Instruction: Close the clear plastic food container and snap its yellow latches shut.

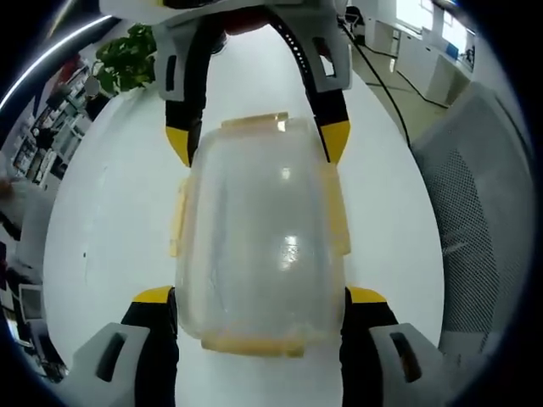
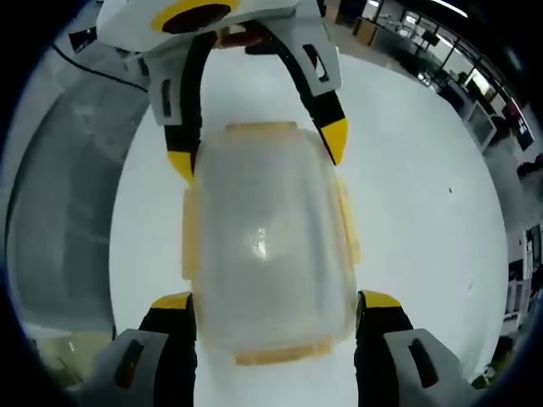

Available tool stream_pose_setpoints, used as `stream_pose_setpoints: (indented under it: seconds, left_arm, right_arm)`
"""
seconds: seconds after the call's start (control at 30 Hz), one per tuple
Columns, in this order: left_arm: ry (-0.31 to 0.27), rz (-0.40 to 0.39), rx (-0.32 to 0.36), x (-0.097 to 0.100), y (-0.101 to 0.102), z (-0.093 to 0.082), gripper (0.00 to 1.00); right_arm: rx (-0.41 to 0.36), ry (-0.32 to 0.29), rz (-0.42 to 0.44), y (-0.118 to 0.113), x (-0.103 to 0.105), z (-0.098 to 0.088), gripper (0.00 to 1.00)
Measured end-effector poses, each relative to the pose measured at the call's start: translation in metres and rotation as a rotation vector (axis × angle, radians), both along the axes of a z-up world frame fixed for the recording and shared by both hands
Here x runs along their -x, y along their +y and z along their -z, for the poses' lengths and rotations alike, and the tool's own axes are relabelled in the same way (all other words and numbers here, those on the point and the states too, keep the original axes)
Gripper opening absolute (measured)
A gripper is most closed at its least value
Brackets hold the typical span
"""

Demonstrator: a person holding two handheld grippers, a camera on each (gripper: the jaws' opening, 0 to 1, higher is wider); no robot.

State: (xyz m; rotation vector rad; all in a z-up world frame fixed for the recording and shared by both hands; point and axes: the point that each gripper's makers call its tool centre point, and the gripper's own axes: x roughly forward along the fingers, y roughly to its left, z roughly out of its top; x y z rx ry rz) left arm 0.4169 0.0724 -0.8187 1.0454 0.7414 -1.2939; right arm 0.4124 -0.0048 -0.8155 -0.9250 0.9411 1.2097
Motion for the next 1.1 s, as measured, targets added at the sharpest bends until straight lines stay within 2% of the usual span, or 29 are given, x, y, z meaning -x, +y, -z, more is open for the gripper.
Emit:
stream_pose_setpoints:
  seconds: [1.1]
  left_arm:
    - [-0.002,-0.016,0.011,0.013,0.073,0.001,0.79]
  right_arm:
    - [0.005,0.006,-0.023,0.074,0.012,0.002,0.77]
